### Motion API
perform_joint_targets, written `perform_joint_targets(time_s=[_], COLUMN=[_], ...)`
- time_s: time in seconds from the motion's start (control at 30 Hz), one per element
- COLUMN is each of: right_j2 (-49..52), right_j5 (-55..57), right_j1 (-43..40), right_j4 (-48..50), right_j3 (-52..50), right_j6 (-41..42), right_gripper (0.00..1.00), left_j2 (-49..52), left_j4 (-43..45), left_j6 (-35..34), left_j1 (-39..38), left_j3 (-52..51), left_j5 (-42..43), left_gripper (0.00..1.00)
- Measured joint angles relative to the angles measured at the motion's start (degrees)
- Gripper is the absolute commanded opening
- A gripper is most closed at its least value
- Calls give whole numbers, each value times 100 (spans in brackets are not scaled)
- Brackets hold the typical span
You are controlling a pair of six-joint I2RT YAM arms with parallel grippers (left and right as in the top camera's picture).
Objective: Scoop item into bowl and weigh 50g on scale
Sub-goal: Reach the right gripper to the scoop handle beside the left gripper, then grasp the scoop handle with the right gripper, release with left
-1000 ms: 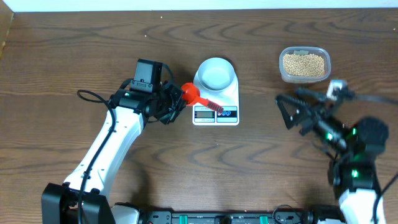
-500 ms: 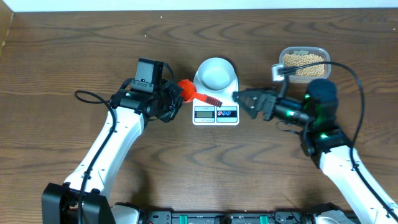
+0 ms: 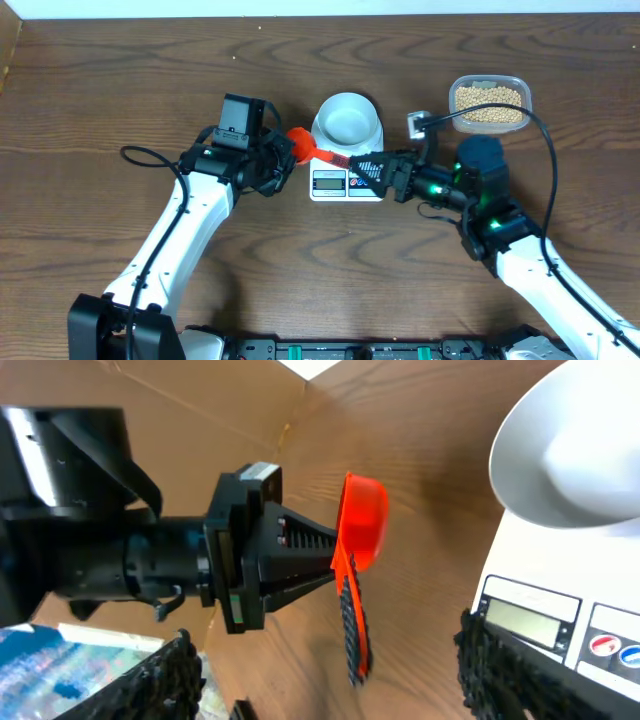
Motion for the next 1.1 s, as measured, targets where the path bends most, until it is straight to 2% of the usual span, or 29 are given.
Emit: perform_joint_targets(time_s=[0.17, 0.33, 0.83, 0.9, 1.0, 1.1], right_j2=[173, 356, 363, 363, 363, 363], right_j5=[162, 203, 304, 352, 420, 461], right_j1=[133, 133, 404, 448, 476, 476], right_j4=[-4, -9, -48, -52, -57, -68], right_j3=[2, 2, 4, 4, 4, 4], right_j6=[22, 9, 9, 7, 0, 9], right_gripper=[56, 45, 33, 30, 22, 19], left_j2=[0, 0, 0, 0, 0, 0], left_j4=[-20, -20, -20, -20, -20, -20], left_j6=[0, -2, -160, -168, -168, -168], left_j1=[-295, -529, -686, -686, -686, -686], left_j3=[0, 0, 0, 0, 0, 0], left_j5=[7, 48, 170, 188, 197, 201], left_gripper=[7, 7, 7, 7, 7, 7])
